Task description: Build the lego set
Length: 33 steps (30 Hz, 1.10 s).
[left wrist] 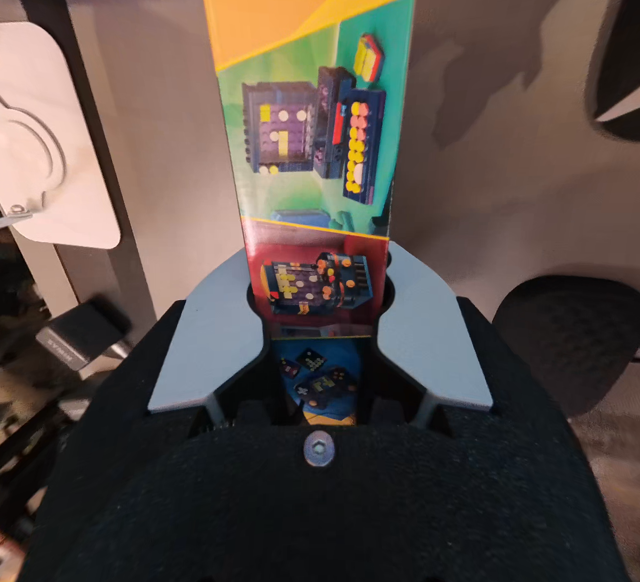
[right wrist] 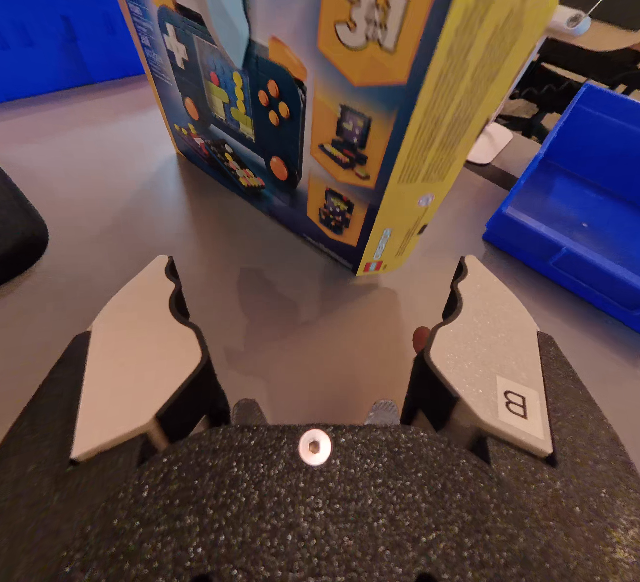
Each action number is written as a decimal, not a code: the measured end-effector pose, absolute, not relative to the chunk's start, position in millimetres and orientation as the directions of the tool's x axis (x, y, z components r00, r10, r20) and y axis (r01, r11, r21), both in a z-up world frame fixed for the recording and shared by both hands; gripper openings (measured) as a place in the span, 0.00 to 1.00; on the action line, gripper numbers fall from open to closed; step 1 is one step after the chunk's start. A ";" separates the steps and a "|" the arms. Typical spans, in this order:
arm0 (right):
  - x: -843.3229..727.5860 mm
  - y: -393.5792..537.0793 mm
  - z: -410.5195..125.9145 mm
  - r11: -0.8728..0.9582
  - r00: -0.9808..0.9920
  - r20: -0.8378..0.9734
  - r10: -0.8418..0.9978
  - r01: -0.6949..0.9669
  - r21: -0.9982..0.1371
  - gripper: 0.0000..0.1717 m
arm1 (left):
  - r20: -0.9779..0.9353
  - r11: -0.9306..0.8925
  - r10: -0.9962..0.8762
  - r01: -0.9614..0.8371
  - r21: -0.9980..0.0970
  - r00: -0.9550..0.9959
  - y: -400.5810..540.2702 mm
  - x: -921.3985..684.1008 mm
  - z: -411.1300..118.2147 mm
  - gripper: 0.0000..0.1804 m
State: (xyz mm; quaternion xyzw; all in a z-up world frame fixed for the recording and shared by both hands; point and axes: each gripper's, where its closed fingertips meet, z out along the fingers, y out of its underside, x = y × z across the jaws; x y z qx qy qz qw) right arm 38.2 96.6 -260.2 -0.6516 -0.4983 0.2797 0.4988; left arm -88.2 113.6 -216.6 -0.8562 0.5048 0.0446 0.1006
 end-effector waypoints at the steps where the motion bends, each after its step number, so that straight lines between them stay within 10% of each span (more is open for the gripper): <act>1: 39.0 98.0 -261.1 -0.018 0.346 0.118 0.931 0.366 -0.930 0.83 | -0.178 -0.469 -0.849 -0.864 -0.183 0.498 111.5 -89.7 -211.4 0.35; 14: -25.3 111.4 -212.5 -0.010 -0.020 -0.013 1.000 0.149 -0.989 0.63 | -0.063 -0.172 -0.723 -0.267 -0.948 0.688 55.1 -114.1 -140.7 0.34; 23: -50.1 84.0 -149.3 0.059 -0.307 0.058 0.950 -0.006 -0.998 0.40 | 0.078 -0.040 -0.767 0.074 -0.996 0.637 38.4 -103.3 -178.8 0.34; 33: -42.2 60.5 -158.7 0.204 -0.412 0.200 0.889 -0.035 -0.978 0.37 | -0.165 0.060 -0.695 -0.172 -0.983 0.700 30.6 -104.2 -161.1 0.56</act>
